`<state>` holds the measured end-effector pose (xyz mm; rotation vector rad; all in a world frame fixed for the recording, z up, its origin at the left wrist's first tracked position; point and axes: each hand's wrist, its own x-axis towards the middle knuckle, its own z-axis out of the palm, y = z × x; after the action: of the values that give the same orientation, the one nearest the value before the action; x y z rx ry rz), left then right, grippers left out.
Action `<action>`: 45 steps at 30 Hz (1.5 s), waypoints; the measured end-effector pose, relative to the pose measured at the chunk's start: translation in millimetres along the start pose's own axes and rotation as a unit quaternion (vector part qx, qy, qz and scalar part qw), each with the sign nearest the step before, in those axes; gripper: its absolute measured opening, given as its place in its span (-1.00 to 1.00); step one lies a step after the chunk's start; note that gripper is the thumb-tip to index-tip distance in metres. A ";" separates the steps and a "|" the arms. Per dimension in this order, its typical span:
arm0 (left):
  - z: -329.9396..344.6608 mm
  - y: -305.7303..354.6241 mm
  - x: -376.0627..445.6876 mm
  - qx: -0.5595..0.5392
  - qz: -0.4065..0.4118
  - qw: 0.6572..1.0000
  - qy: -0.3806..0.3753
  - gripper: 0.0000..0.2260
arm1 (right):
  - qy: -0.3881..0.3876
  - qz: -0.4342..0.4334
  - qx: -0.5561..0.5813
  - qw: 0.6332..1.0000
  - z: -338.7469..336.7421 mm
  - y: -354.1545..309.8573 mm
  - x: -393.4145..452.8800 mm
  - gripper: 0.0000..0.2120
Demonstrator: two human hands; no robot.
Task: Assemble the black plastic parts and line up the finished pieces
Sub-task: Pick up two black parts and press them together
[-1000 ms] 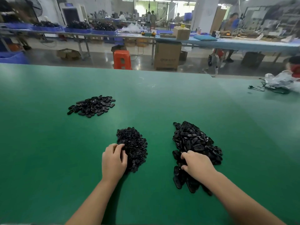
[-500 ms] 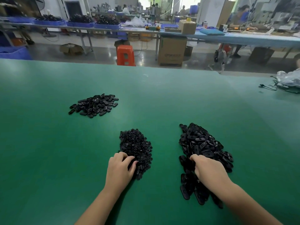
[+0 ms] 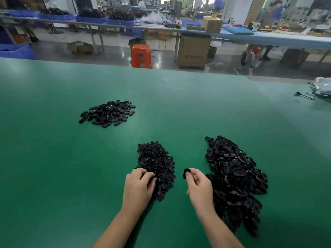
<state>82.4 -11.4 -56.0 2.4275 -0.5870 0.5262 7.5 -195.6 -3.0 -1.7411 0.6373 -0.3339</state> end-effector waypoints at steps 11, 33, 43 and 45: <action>-4.9 1.0 -1.2 -0.031 0.013 0.999 -0.003 -0.86 | 0.010 -0.021 0.030 0.999 17.2 27.9 -9.3 -0.82; 0.1 73.1 -5.4 -0.288 -0.082 0.954 0.022 -0.92 | 0.048 -0.050 0.017 0.997 23.4 30.7 -3.0 -0.81; 19.2 80.7 -21.8 -0.260 -0.025 0.965 0.010 -0.90 | 0.042 -0.018 0.077 0.996 20.4 35.7 0.1 -0.87; 21.3 80.1 -20.1 -0.245 -0.026 0.969 0.022 -0.88 | 0.048 -0.013 0.080 0.996 20.7 36.2 1.1 -0.88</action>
<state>29.5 -77.5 -46.5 1.9507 -0.5568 0.3602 10.8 -185.3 -43.4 -1.5885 0.6403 -0.4762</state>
